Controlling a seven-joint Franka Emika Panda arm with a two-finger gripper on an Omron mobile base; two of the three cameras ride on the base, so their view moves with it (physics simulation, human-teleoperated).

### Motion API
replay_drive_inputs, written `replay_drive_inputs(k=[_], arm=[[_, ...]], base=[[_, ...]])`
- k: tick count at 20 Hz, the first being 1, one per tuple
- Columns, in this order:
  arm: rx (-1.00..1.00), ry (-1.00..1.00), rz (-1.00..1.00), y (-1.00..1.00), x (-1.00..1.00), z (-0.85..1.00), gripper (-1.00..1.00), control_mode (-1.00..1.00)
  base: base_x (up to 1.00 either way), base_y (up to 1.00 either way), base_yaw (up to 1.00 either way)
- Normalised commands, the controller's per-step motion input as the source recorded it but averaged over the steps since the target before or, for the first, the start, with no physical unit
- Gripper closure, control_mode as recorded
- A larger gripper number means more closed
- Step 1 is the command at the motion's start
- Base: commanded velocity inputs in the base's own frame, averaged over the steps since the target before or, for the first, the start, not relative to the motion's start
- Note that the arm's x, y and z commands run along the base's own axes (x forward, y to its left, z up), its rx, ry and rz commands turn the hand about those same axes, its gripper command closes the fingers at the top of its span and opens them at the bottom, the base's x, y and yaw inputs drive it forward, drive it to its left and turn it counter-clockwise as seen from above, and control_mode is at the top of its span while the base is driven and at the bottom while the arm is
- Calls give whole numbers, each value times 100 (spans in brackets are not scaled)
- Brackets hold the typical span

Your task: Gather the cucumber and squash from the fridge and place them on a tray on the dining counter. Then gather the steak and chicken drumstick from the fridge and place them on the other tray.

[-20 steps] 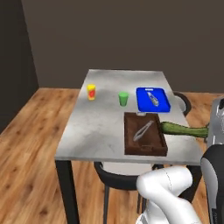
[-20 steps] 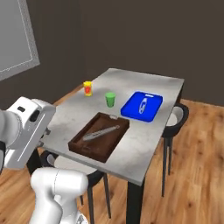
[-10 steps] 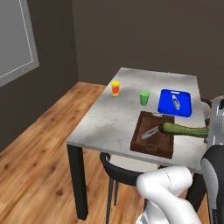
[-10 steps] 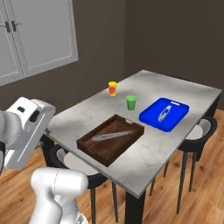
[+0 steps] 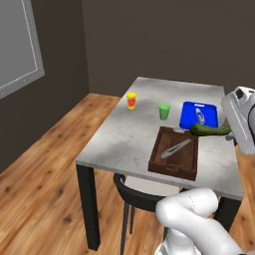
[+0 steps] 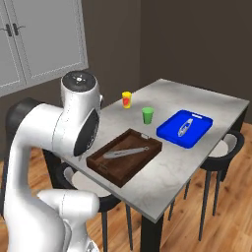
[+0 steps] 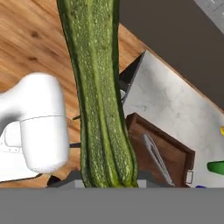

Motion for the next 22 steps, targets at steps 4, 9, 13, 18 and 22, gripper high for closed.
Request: replay_drive_inputs(k=[4,9,13,18,22], arm=[[0,24,35,-14,92,-11,100,-100],[-2,8,28,0,55,-45,100,-100],[0,0,24,-18,56,-54,100,-100],[0,-1,14,-24,46,-57,100,-100],[0,-10,-2,-11,20,-52,100,-100]], base=[[0,0,0],[0,0,0],[0,0,0],[0,0,0],[0,0,0]])
